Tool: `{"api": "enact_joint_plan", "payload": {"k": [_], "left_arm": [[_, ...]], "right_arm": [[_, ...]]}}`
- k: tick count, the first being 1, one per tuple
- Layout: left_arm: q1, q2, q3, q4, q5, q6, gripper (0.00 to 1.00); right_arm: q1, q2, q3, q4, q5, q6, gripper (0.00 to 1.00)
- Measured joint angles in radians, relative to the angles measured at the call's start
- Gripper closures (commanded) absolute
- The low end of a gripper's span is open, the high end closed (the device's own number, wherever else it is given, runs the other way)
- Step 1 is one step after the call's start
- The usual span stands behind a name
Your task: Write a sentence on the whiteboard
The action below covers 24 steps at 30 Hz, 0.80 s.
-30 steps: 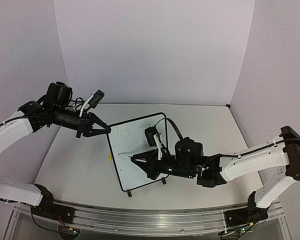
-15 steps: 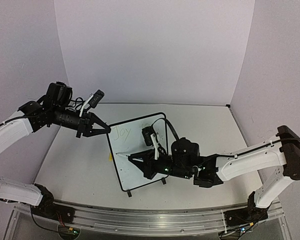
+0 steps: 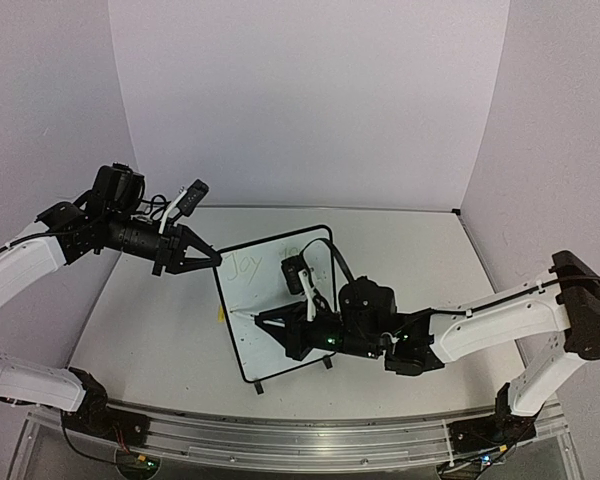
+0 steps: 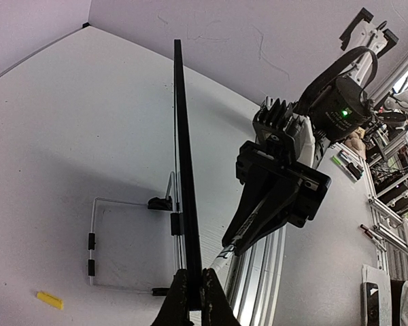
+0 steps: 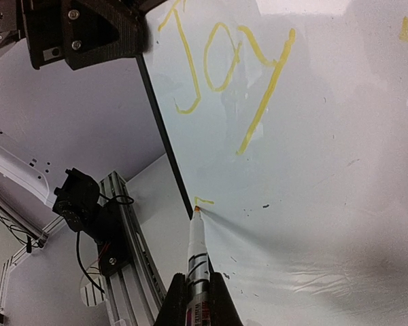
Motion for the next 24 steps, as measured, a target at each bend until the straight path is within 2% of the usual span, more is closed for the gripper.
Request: {"api": "enact_joint_plan", "payload": {"k": [24], "left_arm": [[0.000, 0.000, 0.000, 0.000, 0.000, 0.000, 1.00]], "right_arm": [[0.007, -0.013, -0.015, -0.056, 0.019, 0.005, 1.00]]}}
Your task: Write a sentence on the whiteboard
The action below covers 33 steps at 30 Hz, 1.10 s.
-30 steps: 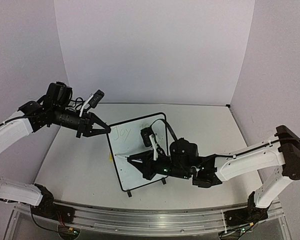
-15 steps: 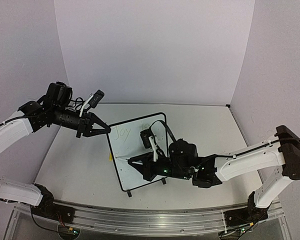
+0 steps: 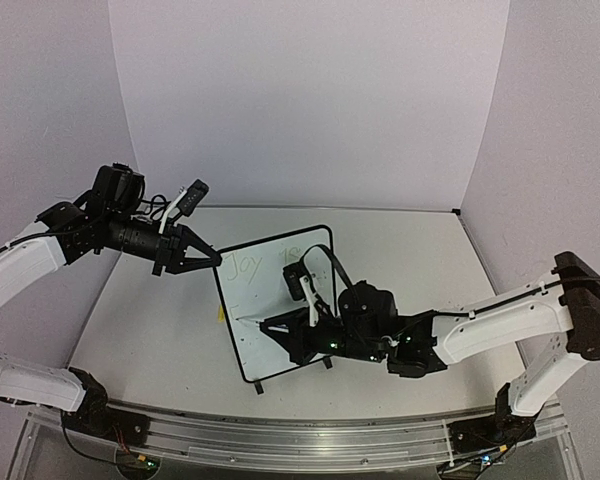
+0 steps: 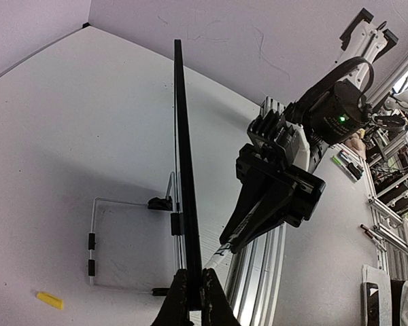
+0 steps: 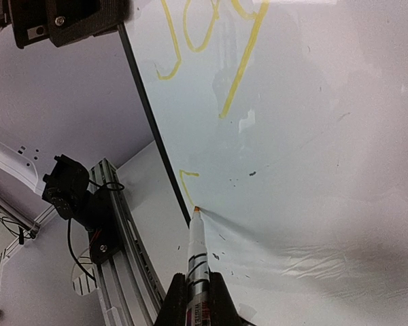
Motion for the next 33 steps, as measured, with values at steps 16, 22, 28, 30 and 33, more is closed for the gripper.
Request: {"api": "enact_joint_plan", "payload": {"k": [16, 22, 28, 30, 33], "left_arm": [[0.000, 0.000, 0.000, 0.000, 0.002, 0.000, 1.00], [0.000, 0.000, 0.000, 0.000, 0.002, 0.000, 1.00], [0.000, 0.001, 0.000, 0.000, 0.003, 0.000, 1.00], [0.000, 0.001, 0.000, 0.000, 0.003, 0.000, 1.00], [0.000, 0.001, 0.000, 0.000, 0.004, 0.000, 1.00]], "right_arm": [[0.000, -0.101, -0.058, -0.011, 0.033, 0.000, 1.00], [0.000, -0.150, -0.062, -0.011, 0.043, -0.002, 1.00], [0.000, -0.149, -0.062, -0.013, 0.045, -0.004, 1.00], [0.000, -0.145, -0.062, -0.013, 0.045, -0.005, 1.00], [0.000, -0.130, -0.062, -0.013, 0.046, -0.008, 1.00]]}}
